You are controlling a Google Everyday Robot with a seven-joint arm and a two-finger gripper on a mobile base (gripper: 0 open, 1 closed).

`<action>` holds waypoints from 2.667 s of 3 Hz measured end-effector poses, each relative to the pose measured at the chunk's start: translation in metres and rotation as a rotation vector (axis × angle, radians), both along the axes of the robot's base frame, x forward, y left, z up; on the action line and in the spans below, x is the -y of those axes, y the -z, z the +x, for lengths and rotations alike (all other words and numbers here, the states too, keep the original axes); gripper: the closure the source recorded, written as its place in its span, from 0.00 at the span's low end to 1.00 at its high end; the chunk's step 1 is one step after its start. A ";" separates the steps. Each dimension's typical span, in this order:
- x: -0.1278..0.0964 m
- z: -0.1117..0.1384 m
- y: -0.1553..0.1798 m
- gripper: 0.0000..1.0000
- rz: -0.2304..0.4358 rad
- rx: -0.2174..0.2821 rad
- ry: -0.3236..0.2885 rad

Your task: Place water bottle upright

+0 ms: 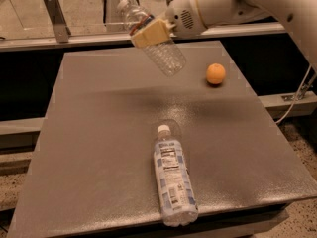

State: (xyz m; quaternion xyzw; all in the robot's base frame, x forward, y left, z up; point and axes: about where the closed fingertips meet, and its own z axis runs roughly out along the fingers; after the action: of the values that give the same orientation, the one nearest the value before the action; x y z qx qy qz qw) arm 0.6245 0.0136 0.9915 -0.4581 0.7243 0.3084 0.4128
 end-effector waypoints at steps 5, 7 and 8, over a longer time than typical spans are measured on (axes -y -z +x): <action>0.113 -0.062 0.025 1.00 0.472 0.272 -0.163; 0.143 -0.072 0.039 1.00 0.572 0.323 -0.172; 0.161 -0.077 0.047 1.00 0.608 0.328 -0.162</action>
Offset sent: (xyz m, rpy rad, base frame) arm -0.0560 -0.1019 0.0072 0.3324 -0.2470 0.1723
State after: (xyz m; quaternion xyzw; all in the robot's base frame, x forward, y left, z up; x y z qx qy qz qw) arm 0.5478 -0.1470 0.9444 -0.4134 0.4848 0.4641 0.6154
